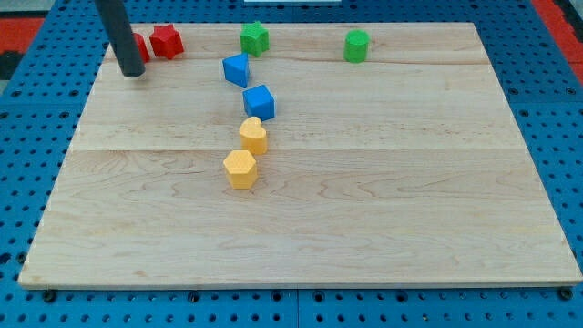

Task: Separate the red circle below the red star

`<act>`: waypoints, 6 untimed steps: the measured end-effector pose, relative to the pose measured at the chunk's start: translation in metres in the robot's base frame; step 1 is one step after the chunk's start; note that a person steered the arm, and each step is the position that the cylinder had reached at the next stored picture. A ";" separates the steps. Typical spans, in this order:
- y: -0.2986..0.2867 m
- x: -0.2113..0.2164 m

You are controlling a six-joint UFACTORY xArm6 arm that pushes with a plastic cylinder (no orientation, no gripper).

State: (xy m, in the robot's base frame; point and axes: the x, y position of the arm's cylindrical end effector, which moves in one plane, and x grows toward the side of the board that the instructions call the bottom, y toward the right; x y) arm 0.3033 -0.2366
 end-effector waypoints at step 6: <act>-0.010 -0.056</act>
